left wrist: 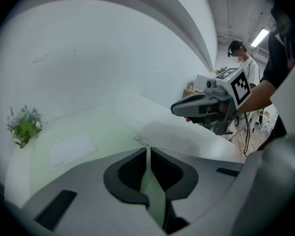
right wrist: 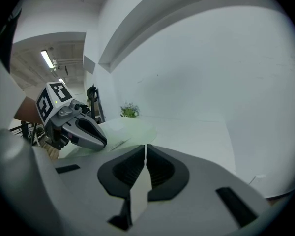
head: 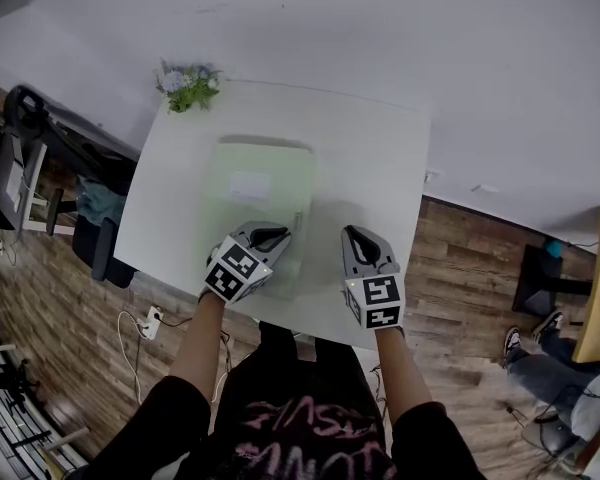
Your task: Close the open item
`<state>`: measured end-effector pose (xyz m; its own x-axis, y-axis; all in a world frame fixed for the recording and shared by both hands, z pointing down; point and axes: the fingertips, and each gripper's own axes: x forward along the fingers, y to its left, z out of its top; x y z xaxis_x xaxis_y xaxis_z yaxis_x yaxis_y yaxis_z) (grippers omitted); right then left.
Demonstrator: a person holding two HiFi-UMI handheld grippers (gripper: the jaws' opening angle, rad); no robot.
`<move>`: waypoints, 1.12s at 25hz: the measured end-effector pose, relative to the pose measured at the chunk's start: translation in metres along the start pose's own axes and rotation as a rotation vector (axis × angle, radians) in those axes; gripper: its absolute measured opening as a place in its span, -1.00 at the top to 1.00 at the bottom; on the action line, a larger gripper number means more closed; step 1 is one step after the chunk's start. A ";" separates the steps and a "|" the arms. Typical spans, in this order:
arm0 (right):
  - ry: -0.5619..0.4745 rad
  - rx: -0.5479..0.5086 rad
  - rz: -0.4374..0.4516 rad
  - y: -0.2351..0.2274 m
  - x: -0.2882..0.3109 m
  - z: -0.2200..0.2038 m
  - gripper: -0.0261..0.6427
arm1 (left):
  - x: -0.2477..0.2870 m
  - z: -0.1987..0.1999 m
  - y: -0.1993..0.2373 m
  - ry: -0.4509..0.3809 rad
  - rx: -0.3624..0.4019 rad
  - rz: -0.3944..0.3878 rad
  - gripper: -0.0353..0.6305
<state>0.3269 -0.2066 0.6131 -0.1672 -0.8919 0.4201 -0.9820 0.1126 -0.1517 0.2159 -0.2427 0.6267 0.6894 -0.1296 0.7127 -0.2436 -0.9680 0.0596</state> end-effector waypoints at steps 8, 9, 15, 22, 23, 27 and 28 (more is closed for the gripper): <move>-0.032 -0.054 0.005 0.021 0.002 0.029 0.84 | -0.025 0.011 0.009 -0.131 -0.062 0.018 0.77; -0.032 -0.059 0.006 0.023 0.001 0.030 0.84 | -0.029 0.011 0.009 -0.139 -0.065 0.024 0.77; -0.040 -0.087 0.012 0.041 0.000 0.042 0.84 | -0.055 0.011 0.015 -0.205 -0.084 0.068 0.77; -0.053 -0.116 0.035 0.070 0.013 0.060 0.84 | -0.097 0.009 0.040 -0.294 -0.128 0.159 0.81; -0.056 -0.120 0.039 0.074 0.015 0.063 0.84 | -0.104 0.008 0.044 -0.304 -0.134 0.175 0.82; -0.068 -0.136 0.055 0.090 0.021 0.074 0.84 | -0.132 0.003 0.060 -0.342 -0.150 0.239 0.83; -0.071 -0.140 0.058 0.094 0.022 0.077 0.84 | -0.139 0.002 0.064 -0.352 -0.154 0.256 0.84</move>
<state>0.2375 -0.2497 0.5393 -0.2223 -0.9102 0.3496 -0.9743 0.2205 -0.0455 0.1060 -0.2868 0.5296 0.7771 -0.4513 0.4387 -0.5166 -0.8555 0.0350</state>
